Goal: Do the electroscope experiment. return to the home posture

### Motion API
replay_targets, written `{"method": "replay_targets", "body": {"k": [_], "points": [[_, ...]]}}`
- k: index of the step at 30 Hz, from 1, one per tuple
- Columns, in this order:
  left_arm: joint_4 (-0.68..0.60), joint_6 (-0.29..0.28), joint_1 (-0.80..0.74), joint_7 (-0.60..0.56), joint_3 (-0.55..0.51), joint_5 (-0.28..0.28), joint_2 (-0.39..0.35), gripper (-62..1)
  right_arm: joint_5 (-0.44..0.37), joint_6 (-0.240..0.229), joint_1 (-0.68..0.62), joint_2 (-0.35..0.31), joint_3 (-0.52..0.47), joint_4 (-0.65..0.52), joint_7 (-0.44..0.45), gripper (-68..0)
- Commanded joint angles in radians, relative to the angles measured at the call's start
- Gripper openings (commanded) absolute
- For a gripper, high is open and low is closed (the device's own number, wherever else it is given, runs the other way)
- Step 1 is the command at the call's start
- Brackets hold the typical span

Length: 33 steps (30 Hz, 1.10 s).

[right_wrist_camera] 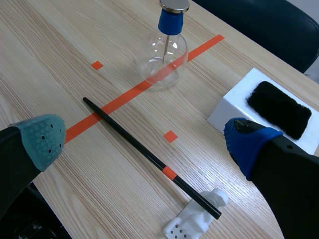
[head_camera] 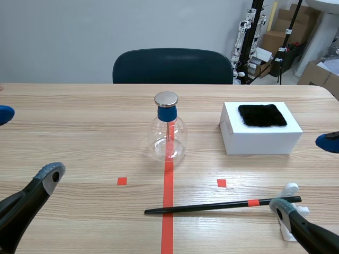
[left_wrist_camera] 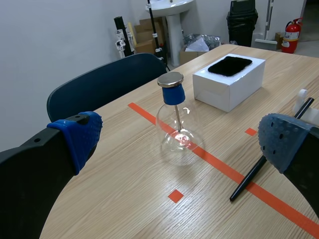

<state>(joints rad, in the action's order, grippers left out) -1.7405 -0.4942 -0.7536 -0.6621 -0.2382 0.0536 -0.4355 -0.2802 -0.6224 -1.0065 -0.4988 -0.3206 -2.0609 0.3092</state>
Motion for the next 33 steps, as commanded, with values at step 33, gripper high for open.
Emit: {"method": "replay_targets", "body": {"k": [33], "points": [[-0.003,0.001,-0.008,0.009,0.002,0.013,0.000,1.4,-0.011,0.000,0.004,-0.005,-0.008,-0.020,0.014,-0.4]]}}
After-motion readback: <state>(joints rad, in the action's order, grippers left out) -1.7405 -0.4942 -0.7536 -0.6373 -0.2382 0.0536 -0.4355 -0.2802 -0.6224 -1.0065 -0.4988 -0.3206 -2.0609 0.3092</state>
